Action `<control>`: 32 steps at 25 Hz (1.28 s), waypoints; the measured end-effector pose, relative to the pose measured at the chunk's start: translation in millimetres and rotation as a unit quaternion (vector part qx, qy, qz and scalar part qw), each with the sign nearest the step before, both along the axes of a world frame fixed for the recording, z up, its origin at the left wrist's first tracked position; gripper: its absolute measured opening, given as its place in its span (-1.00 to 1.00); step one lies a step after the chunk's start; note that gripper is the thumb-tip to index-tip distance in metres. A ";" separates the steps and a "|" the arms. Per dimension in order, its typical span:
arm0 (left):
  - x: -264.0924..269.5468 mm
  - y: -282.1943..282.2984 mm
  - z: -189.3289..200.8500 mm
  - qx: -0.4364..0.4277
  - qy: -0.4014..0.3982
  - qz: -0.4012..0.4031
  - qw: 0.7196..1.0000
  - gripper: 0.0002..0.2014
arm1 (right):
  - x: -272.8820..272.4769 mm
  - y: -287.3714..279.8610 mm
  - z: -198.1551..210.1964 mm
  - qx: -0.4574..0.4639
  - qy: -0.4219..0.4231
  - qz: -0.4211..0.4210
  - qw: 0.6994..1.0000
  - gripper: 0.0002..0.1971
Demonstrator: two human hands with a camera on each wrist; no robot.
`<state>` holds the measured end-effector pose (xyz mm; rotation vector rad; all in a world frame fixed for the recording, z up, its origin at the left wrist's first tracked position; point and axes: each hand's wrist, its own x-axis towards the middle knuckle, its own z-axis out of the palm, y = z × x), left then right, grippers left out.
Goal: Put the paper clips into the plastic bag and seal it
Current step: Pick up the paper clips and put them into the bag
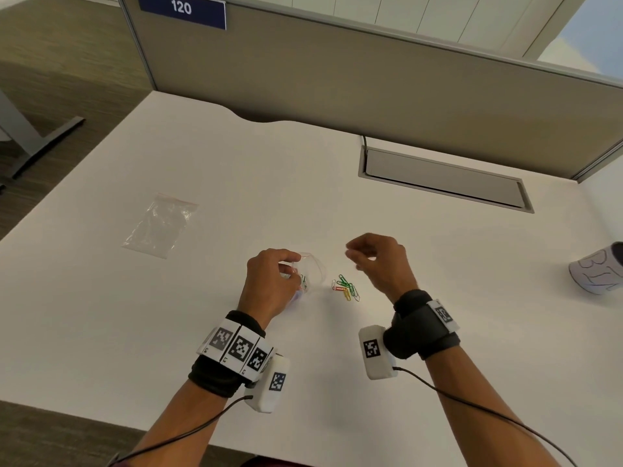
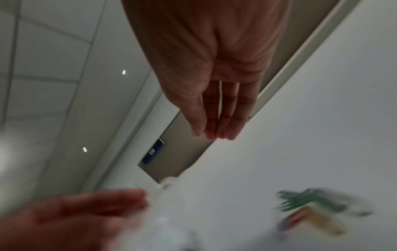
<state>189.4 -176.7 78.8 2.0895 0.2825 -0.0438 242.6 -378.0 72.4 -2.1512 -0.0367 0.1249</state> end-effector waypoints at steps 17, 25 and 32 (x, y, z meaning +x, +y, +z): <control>-0.9 -3.3 -3.5 -0.008 -0.011 -0.011 1.000 -0.71 | -9.2 30.8 -77.9 -0.273 0.072 -0.031 0.959 -0.81; 2.0 -6.8 -3.9 -0.016 -0.006 -0.020 1.000 -0.71 | 5.1 17.7 -73.3 -0.293 0.082 0.027 0.952 -0.84; 3.5 -5.5 -4.0 -0.014 -0.001 -0.020 1.000 -0.70 | 11.9 -2.4 -61.4 -0.077 0.156 -0.074 0.982 -0.89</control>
